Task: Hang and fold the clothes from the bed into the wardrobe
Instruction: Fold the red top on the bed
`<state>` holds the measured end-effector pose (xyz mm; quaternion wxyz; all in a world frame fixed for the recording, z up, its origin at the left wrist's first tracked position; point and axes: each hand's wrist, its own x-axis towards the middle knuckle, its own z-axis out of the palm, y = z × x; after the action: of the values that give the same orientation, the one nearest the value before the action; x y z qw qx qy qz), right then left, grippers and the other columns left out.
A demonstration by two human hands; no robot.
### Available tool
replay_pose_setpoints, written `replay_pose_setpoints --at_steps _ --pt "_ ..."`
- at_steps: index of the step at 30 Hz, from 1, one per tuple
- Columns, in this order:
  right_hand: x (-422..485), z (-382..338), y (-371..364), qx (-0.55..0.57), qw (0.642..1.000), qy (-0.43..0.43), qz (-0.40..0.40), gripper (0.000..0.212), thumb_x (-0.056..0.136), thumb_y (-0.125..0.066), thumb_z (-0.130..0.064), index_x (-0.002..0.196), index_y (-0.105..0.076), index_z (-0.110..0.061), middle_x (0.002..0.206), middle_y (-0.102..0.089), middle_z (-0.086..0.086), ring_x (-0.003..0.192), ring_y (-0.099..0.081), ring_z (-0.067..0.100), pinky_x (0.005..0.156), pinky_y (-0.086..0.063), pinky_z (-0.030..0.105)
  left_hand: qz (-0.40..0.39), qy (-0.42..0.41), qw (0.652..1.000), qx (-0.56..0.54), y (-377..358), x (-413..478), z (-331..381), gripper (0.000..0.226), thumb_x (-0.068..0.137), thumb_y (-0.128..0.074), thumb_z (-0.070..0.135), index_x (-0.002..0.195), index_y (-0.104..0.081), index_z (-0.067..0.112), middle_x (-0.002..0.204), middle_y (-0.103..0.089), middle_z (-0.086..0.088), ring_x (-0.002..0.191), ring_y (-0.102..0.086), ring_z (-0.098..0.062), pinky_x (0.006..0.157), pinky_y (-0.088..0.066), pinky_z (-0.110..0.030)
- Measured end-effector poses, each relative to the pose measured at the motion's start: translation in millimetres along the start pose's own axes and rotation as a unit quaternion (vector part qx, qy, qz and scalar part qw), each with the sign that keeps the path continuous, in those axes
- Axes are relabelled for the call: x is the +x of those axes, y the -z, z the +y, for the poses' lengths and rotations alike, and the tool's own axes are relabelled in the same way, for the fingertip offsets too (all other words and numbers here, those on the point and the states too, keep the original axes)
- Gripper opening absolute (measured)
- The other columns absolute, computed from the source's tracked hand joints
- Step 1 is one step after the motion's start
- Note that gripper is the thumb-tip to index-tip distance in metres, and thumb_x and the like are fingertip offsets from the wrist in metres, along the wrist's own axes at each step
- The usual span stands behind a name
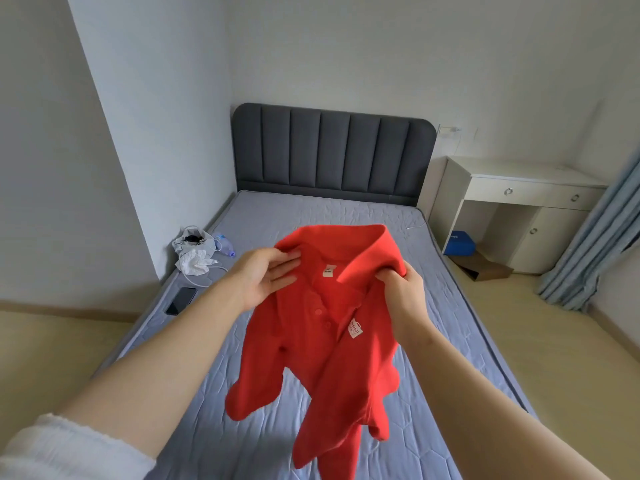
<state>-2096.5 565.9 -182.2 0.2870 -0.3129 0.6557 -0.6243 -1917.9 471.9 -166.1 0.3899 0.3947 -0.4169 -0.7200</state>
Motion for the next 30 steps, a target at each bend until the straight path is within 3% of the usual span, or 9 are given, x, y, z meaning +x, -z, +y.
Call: replay_pose_setpoints --at_steps 2,4,6,9,15,21,24,28,30 --pt "0 -3 0 0.02 1.0 0.0 0.008 0.025 0.078 -0.049 -0.003 0.06 -0.047 -0.021 0.059 -0.045 -0.007 0.061 -0.038 0.012 0.059 -0.032 0.029 -0.004 -0.042 0.98 0.197 4 1 -3 0.029 0.083 -0.047 -0.013 0.099 -0.056 0.009 0.099 -0.064 0.002 0.089 -0.061 -0.011 0.068 -0.049 -0.021" --pt "1 -3 0 0.048 0.999 0.003 0.019 0.027 0.077 -0.048 -0.001 0.059 -0.044 -0.02 0.055 -0.043 -0.008 0.057 -0.037 0.011 0.056 -0.031 0.027 0.084 -0.106 0.844 0.518 10 3 -5 0.018 0.082 -0.053 -0.004 0.094 -0.056 0.009 0.094 -0.064 -0.005 0.089 -0.06 -0.021 0.065 -0.043 -0.027" --pt "-1 -4 -1 0.062 0.998 0.004 0.014 0.027 0.077 -0.048 -0.001 0.059 -0.043 -0.021 0.051 -0.042 -0.01 0.054 -0.037 0.009 0.054 -0.032 0.025 0.173 -0.143 0.725 0.651 18 3 -7 0.012 0.084 -0.049 0.008 0.072 -0.05 0.012 0.086 -0.064 -0.017 0.088 -0.061 -0.034 0.064 -0.037 -0.033" --pt "-2 -5 -1 0.059 0.998 0.013 0.013 0.027 0.078 -0.048 -0.002 0.059 -0.043 -0.021 0.05 -0.043 -0.012 0.052 -0.037 0.008 0.054 -0.032 0.025 0.193 -0.193 0.756 0.595 25 6 -15 0.017 0.087 -0.053 0.015 0.071 -0.057 0.01 0.084 -0.057 -0.02 0.09 -0.058 -0.035 0.066 -0.037 -0.036" --pt "1 2 5 -0.034 0.995 0.077 0.049 0.017 0.084 -0.048 -0.012 0.068 -0.051 -0.017 0.061 -0.048 -0.005 0.061 -0.042 0.012 0.061 -0.036 0.03 0.059 -0.183 0.944 0.268 20 -1 -23 0.011 0.096 -0.048 0.017 0.087 -0.049 0.023 0.085 -0.056 0.001 0.08 -0.052 -0.013 0.066 -0.042 -0.016" --pt "3 11 18 -0.115 0.984 0.097 0.096 0.03 0.09 -0.052 -0.024 0.062 -0.042 -0.019 0.057 -0.046 -0.006 0.056 -0.039 0.01 0.051 -0.03 0.03 0.062 -0.215 0.889 0.399 17 0 -26 0.013 0.095 -0.05 0.028 0.085 -0.045 0.022 0.077 -0.053 0.008 0.072 -0.051 -0.008 0.062 -0.038 -0.019" --pt "2 21 28 -0.151 0.979 0.071 0.116 0.033 0.09 -0.053 -0.025 0.06 -0.042 -0.02 0.058 -0.046 -0.005 0.056 -0.04 0.01 0.051 -0.029 0.03 -0.038 -0.165 0.879 0.445 27 -2 -22 0.029 0.078 -0.073 0.029 0.091 -0.047 0.03 0.087 -0.058 0.017 0.08 -0.056 0.003 0.068 -0.043 -0.015" --pt "-8 42 32 -0.175 0.98 0.025 0.088 0.026 0.09 -0.054 -0.025 0.066 -0.049 -0.016 0.06 -0.05 -0.003 0.058 -0.043 0.014 0.055 -0.031 0.031 -0.117 -0.033 0.745 0.656 35 -10 -24 0.024 0.071 -0.079 0.02 0.076 -0.056 0.025 0.072 -0.06 0.009 0.075 -0.06 -0.013 0.062 -0.044 -0.019" --pt "-14 52 31 -0.155 0.986 0.015 0.065 0.026 0.089 -0.055 -0.022 0.066 -0.05 -0.01 0.06 -0.049 0.0 0.059 -0.042 0.017 0.055 -0.032 0.031 -0.082 -0.022 0.777 0.623 42 -13 -29 0.012 0.077 -0.074 0.019 0.075 -0.062 0.021 0.071 -0.062 0.007 0.074 -0.059 -0.013 0.06 -0.042 -0.017"
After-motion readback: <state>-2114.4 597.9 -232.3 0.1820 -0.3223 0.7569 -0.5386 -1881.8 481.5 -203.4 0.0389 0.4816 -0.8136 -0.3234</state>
